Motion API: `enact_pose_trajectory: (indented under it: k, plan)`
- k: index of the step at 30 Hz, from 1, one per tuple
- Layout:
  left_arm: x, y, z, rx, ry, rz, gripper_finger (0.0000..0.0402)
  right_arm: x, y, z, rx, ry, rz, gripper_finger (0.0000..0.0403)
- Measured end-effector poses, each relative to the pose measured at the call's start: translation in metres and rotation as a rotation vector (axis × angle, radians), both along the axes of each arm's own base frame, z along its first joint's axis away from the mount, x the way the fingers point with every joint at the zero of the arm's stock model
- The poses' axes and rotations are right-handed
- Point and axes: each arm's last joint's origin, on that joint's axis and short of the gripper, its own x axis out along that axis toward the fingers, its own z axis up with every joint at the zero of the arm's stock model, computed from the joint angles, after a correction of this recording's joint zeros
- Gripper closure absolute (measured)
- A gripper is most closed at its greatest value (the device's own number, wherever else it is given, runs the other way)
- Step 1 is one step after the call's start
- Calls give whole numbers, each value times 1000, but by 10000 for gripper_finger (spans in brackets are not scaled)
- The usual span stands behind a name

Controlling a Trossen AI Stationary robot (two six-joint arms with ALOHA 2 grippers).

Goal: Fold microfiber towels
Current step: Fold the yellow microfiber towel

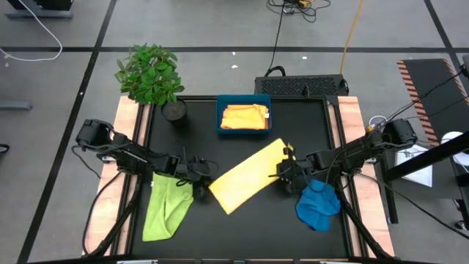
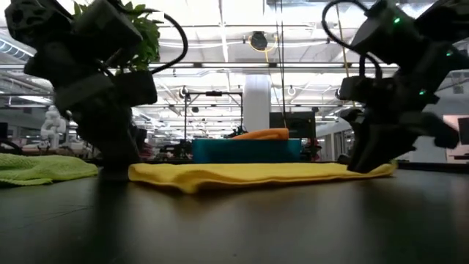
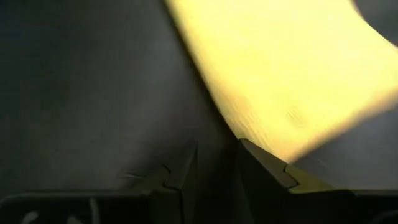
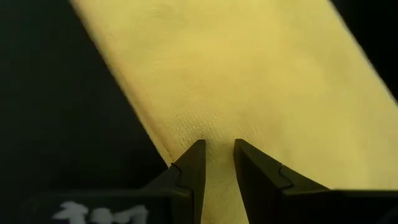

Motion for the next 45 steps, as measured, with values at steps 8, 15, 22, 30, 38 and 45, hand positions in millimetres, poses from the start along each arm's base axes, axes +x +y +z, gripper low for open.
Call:
enact_pose_trajectory:
  k: [8, 15, 22, 30, 38, 45]
  plan:
    - [7, -28, 15, 6, -52, -157, 286, 1, -18, 3, -116, 16, 24, 328]
    - [7, -44, 25, 328, -21, -256, 286, -2, -14, 22, -86, -94, 16, 328]
    - [-1, -50, 22, 678, 28, -568, 286, -6, -8, 37, -58, -185, 27, 328]
    - [7, -65, 8, 907, -22, -778, 286, -7, -5, 38, -35, -200, 17, 328]
    - [18, -78, -13, 1102, 111, -930, 286, -6, -4, 39, -10, -220, -3, 328]
    - [25, -82, -10, 1244, 137, -988, 286, 0, 7, 47, 75, -326, 66, 328]
